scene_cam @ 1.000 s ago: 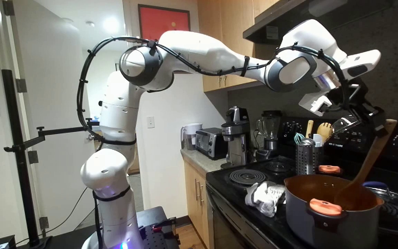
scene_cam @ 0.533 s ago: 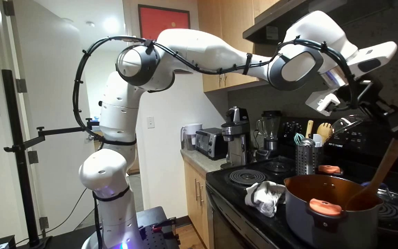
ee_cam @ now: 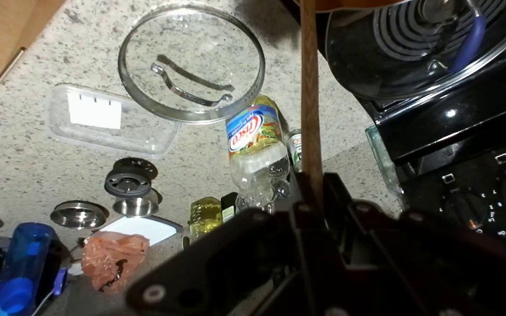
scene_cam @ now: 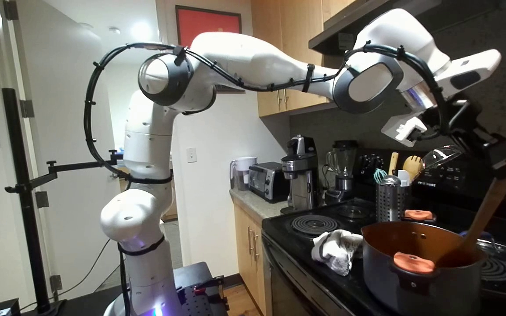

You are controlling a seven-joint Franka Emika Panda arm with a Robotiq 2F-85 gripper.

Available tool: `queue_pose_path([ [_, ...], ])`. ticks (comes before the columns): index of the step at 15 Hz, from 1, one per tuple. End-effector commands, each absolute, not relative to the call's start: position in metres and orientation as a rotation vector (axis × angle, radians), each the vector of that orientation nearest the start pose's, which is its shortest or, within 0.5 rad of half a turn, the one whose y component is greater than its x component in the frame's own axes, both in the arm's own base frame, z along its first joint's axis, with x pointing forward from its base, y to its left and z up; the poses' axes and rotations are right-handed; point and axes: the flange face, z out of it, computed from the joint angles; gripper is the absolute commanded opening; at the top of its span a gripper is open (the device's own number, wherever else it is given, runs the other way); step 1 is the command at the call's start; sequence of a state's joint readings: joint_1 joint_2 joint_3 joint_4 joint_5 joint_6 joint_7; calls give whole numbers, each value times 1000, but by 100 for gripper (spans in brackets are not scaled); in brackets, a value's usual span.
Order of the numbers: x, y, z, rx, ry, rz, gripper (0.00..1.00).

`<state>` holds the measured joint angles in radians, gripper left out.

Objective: Stir the contents in the grey pot on the stove

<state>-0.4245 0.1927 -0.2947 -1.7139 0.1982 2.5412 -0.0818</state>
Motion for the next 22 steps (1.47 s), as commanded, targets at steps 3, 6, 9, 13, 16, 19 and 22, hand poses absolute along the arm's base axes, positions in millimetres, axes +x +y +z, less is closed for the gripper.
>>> queue_pose_path([
  [3,473,-404,540,-2964,1022,-954,3],
  [6,462,-394,537,-2961,979,-925,3],
  [9,460,-380,536,-2959,939,-913,3],
  [13,470,-352,537,-2956,880,-930,3],
  [16,484,-334,539,-2953,842,-944,3],
  [19,501,-322,542,-2949,817,-967,3],
  [22,516,-317,539,-2944,816,-966,3],
])
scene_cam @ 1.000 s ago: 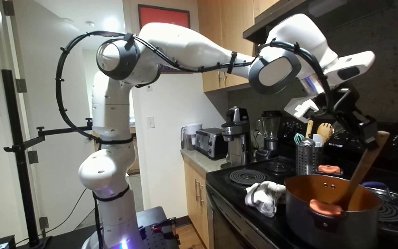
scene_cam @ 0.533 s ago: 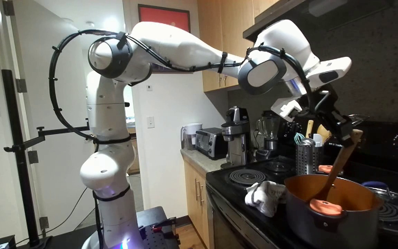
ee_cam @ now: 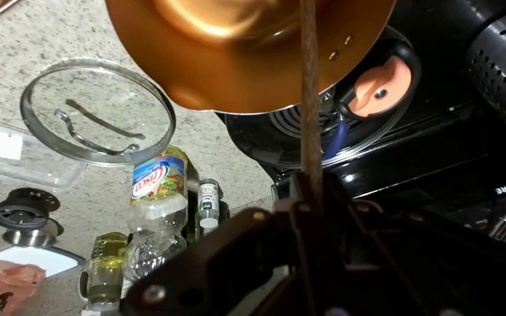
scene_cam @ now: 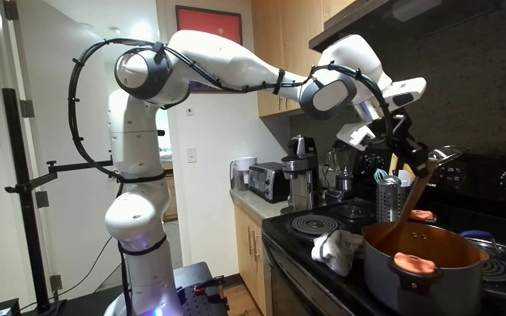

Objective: Stir the contents in the grey pot on the stove

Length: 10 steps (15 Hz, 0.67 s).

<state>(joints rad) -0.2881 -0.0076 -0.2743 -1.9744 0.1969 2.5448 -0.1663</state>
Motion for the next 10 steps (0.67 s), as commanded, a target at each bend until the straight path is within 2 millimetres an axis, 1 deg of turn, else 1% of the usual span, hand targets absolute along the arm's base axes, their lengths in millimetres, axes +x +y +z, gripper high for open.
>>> queue_pose_path([
  [1,519,-315,539,-2943,820,-968,3],
  [6,540,-315,535,-2948,836,-1020,3],
  [10,556,-327,538,-2944,880,-1095,3],
])
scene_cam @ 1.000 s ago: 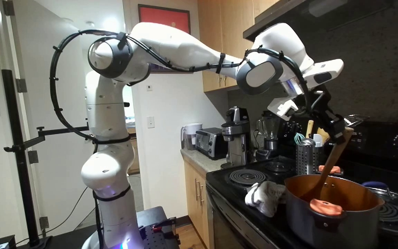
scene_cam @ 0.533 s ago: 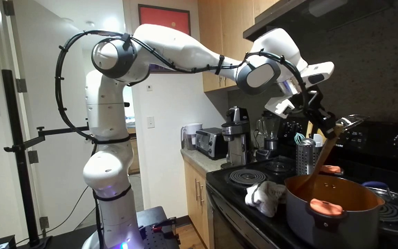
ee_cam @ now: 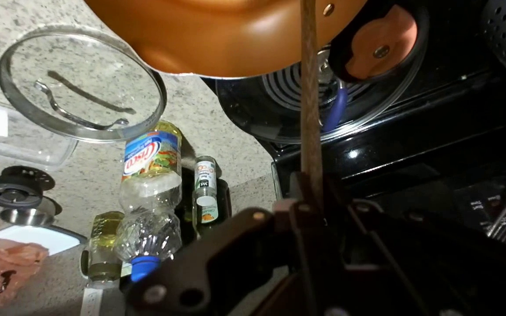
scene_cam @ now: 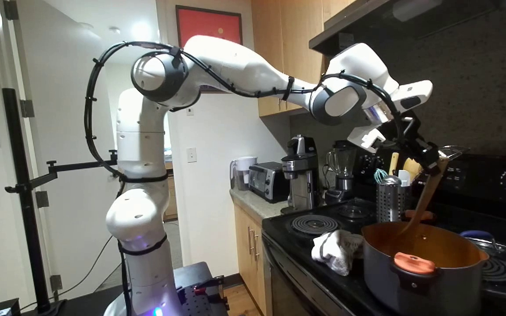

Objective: Stir the contents in the grey pot on the stove

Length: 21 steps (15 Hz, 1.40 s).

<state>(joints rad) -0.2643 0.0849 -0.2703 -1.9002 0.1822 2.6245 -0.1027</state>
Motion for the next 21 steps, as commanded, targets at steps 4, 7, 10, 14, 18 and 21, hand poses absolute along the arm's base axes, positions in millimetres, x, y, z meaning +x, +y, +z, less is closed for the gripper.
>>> queue_pose_path([
  [4,564,-350,543,-2927,971,-1124,3],
  [7,560,-373,542,-2930,1023,-1138,3],
  [10,546,-398,536,-2945,1071,-1130,3],
  [14,521,-421,532,-2957,1117,-1125,3],
  [18,503,-422,535,-2980,1080,-1138,3],
  [21,496,-411,534,-3002,1026,-1124,3],
])
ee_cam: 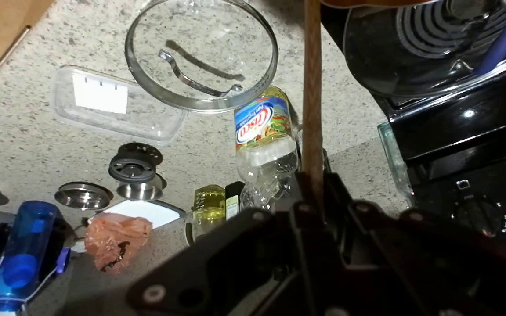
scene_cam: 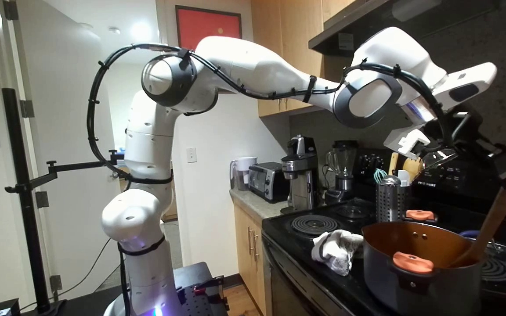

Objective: Stir the contents in the grey pot on the stove

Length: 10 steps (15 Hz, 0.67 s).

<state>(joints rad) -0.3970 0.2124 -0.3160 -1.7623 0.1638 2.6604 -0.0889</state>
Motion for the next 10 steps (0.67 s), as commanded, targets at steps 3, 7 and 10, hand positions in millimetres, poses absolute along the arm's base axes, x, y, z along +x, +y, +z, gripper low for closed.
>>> queue_pose_path([
  [3,487,-398,524,-3047,961,-1089,3],
  [7,476,-382,511,-3121,877,-1036,3],
  [10,470,-367,508,-3146,818,-1024,3],
])
